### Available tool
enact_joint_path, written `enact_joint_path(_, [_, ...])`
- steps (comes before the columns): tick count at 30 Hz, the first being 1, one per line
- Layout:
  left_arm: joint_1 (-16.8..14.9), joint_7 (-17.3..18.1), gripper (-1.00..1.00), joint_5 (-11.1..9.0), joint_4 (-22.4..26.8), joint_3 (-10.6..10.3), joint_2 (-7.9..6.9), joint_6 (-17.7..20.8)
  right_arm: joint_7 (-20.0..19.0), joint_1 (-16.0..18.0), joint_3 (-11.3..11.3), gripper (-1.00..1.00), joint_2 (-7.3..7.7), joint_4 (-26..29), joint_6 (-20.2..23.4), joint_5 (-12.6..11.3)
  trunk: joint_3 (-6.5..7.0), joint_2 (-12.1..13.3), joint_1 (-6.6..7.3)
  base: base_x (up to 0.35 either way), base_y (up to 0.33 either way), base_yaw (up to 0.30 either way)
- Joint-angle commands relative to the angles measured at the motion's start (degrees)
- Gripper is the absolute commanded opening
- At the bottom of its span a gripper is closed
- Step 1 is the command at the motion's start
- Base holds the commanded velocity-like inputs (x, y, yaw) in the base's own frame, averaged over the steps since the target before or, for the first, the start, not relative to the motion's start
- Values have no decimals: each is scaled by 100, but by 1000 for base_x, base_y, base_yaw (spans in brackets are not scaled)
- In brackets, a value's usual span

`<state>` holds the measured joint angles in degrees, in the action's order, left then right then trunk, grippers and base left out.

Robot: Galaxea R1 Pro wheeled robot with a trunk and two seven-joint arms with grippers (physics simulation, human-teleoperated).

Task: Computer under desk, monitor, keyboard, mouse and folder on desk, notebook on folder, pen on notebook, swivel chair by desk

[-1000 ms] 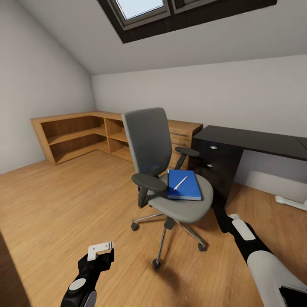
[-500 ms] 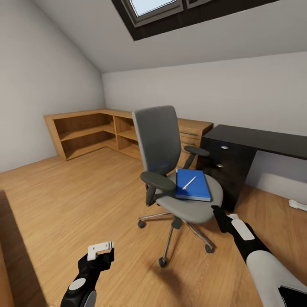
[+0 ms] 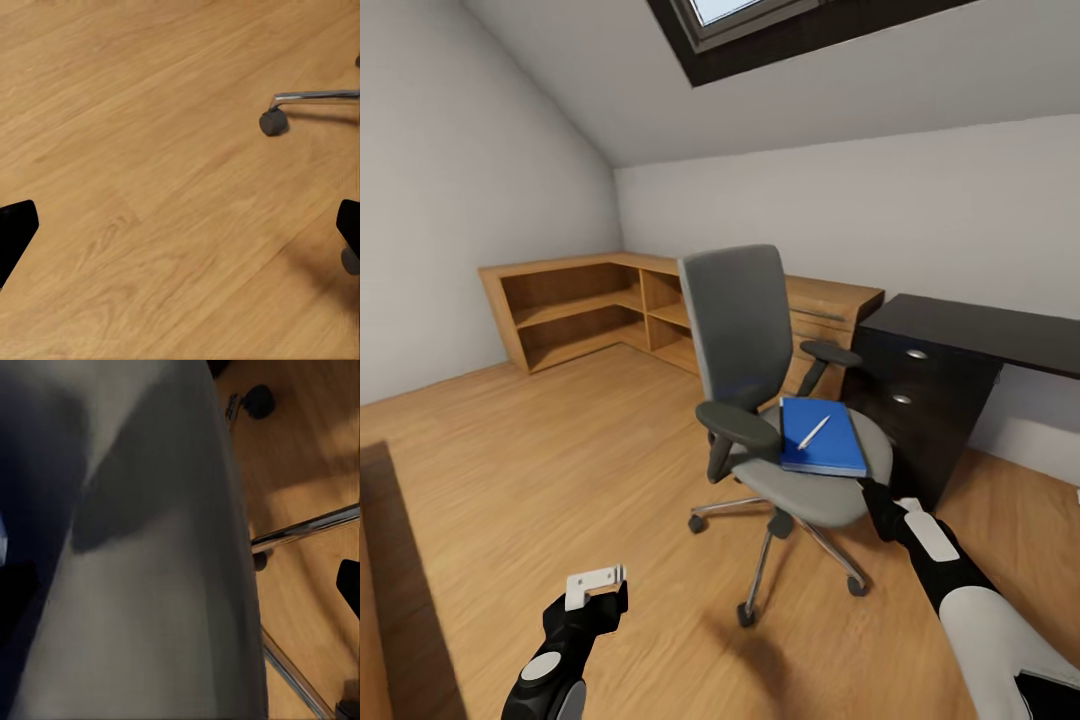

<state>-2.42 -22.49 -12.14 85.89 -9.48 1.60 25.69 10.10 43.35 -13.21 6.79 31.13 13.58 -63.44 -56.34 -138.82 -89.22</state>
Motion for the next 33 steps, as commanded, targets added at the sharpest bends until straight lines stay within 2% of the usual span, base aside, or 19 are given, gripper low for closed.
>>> enact_joint_path(1, [-4, -53, 100, -60, 7, -10, -2, 20, 44, -2, -8, 100, -2, -99, 34, -23, -6, -1, -3, 326, 0, 0])
enact_joint_path(12, [-4, -50, 100, -60, 7, -10, -2, 25, 53, -2, -6, 100, -2, -98, 31, -11, -6, -1, -3, 316, 52, 0])
enact_joint_path(19, [-4, -52, 100, -60, 1, -18, -2, 32, 50, -2, -6, 100, -4, -98, 23, -3, -6, -1, -3, 37, 11, 81])
enact_joint_path(31, [-4, -54, 100, -52, -11, -19, 5, 32, 44, -4, -6, 100, -11, -98, 22, -2, -6, -1, -3, 1, 0, 255])
enact_joint_path(33, [-4, -54, 100, -52, -15, -82, 1, 33, 44, -2, -6, 100, -11, -98, 22, -2, -6, -1, -3, 0, 0, 266])
